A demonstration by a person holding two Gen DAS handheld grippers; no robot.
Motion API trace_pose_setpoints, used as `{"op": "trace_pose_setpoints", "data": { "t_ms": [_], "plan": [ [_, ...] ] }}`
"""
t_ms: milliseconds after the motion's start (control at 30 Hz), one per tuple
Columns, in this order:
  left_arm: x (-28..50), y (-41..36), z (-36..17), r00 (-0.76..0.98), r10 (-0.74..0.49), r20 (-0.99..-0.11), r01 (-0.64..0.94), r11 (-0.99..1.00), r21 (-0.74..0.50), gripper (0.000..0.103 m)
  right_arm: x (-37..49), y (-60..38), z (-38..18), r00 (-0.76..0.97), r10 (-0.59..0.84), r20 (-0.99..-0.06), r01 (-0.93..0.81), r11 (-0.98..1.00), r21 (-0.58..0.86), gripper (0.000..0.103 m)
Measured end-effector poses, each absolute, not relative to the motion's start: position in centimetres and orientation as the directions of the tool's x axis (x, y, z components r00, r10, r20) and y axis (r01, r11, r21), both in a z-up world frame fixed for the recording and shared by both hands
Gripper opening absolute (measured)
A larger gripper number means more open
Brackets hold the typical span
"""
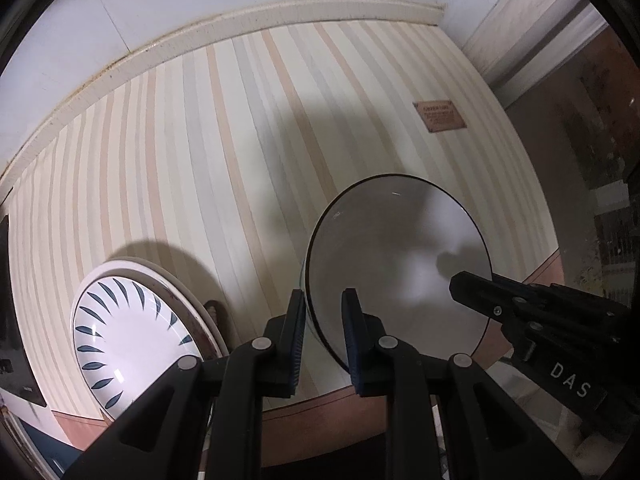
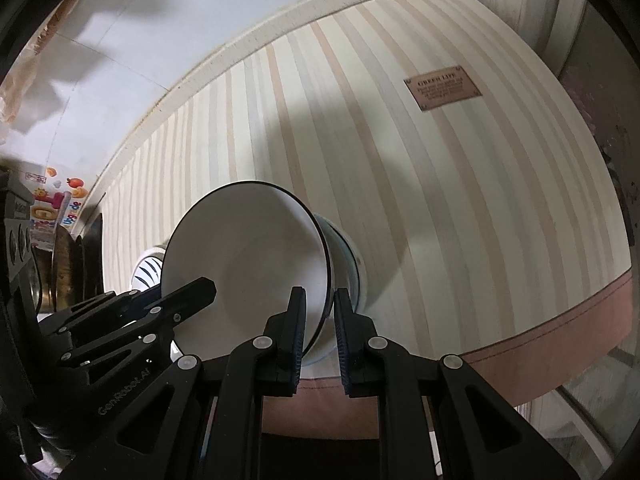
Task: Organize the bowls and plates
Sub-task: 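Carry the nested bowls beside the plate stack, set down, open both tools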
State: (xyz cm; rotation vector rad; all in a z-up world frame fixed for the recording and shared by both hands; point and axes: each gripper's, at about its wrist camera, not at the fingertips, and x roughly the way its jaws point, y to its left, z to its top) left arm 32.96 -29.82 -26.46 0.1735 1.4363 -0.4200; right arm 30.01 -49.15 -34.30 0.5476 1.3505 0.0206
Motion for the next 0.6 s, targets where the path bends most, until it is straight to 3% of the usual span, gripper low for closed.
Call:
{"op": "trace_pose_setpoints", "data": {
  "t_ms": [600],
  "plan": [
    [32.3, -30.8, -28.3, 0.085, -0.123, -0.989, 0.406, 0.911, -0.078, 0.016, 30.5, -48.7, -35.1, 0.239, 0.282, -0.929, 0.271, 0.900, 0.342, 0.016]
  ]
}}
